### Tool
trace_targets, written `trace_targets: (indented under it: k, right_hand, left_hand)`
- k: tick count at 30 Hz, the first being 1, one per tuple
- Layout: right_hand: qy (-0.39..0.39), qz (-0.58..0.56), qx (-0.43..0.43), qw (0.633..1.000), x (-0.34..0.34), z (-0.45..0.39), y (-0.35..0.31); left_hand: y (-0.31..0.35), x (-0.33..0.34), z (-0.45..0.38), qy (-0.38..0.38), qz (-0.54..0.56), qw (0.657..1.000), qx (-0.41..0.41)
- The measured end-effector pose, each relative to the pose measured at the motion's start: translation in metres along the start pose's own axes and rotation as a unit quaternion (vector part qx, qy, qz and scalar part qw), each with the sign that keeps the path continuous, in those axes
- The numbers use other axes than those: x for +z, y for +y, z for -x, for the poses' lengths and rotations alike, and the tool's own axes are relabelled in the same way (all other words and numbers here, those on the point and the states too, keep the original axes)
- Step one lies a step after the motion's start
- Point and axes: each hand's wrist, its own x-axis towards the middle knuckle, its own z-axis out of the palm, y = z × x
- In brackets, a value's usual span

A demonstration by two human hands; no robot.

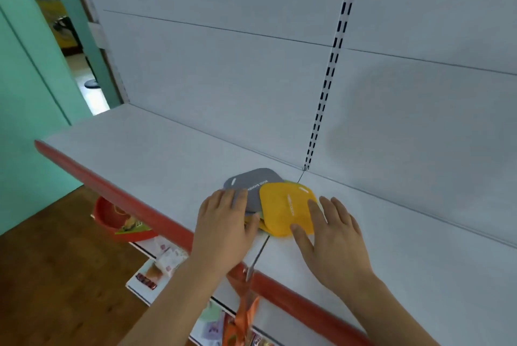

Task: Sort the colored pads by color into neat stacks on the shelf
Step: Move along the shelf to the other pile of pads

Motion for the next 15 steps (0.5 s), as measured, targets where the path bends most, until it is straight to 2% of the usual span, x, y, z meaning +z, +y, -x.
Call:
trace_targets:
  k: [8, 15]
  right_hand:
    - [-0.036, -0.008, 0.118, 0.992, 0.011, -0.014, -0.029]
    - [-0.01, -0.059, 0.167, 0.984, 0.013, -0.029, -0.026]
  left_hand:
    - [-0.037, 0.023, -0.064, -0.047, 0.013, 0.997, 0.064]
    - [-0.045, 0.012, -0.093, -0.118, 0.003, 0.991, 0.057]
